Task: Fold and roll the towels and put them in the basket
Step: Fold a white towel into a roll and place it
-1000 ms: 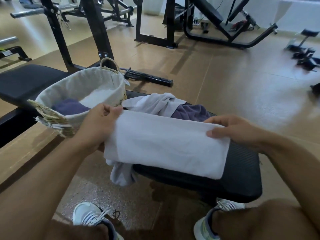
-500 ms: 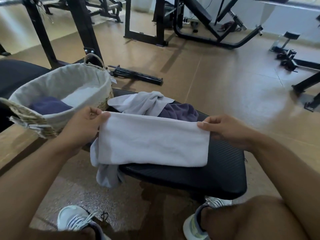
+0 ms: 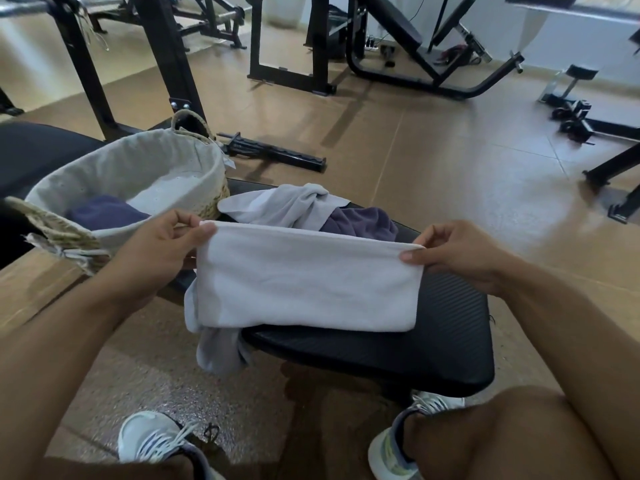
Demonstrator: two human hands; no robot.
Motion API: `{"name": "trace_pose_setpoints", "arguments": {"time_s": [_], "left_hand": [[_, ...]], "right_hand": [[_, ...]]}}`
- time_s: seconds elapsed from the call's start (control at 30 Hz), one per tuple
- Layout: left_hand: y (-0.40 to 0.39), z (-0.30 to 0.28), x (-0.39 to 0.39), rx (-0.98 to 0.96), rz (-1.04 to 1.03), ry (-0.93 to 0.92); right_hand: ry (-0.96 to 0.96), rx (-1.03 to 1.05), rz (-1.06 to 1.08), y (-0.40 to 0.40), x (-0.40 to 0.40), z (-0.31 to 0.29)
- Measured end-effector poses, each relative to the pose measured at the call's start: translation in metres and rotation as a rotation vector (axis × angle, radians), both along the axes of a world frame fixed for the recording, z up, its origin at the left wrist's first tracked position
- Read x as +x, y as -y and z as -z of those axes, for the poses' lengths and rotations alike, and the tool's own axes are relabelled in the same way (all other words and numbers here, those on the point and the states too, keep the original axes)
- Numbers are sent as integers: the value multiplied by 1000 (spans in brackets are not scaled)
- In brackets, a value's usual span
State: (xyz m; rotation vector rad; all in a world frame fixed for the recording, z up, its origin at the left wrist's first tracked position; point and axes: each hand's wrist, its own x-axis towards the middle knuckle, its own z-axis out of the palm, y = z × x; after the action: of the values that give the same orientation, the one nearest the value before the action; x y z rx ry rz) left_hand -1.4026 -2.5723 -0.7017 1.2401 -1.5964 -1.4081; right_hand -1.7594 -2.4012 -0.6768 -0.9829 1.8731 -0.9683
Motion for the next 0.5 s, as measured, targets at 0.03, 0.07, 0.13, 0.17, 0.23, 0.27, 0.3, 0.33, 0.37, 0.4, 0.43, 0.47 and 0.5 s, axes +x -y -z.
{"name": "trace_pose_setpoints", "arguments": {"time_s": [0.03, 0.07, 0.13, 0.17, 0.23, 0.27, 0.3, 0.33, 0.37, 0.4, 0.43, 0.47, 0.5], "left_hand": [[0, -3, 3, 20, 26, -12], [0, -4, 6, 43, 56, -25], [-1, -4, 12, 70, 100, -32], [-2, -4, 14, 71, 108, -29], [-4, -2, 16, 61, 104, -30], [-5, -2, 16, 55, 99, -37], [-6, -1, 16, 49, 97, -45], [-6, -1, 16, 46, 92, -51], [-6, 0, 16, 46, 88, -54], [-6, 0, 16, 46, 83, -55], [-6, 0, 16, 43, 80, -54], [-6, 1, 16, 41, 75, -52], [-6, 0, 16, 39, 72, -51]], "right_hand": [[8, -13, 2, 0, -1, -1], [22, -9, -12, 0, -2, -1], [32, 61, -92, -2, -3, -1], [23, 109, -142, -4, -2, 0], [7, 180, -215, -6, 0, 1], [14, 188, -229, -7, 2, 1], [32, 181, -227, -7, 3, 1], [54, 169, -214, -7, 4, 1], [70, 158, -197, -7, 4, 0], [71, 149, -189, -6, 3, 0], [60, 144, -189, -6, 3, 0], [42, 142, -188, -5, 4, 0], [25, 137, -181, -5, 4, 1]]}}
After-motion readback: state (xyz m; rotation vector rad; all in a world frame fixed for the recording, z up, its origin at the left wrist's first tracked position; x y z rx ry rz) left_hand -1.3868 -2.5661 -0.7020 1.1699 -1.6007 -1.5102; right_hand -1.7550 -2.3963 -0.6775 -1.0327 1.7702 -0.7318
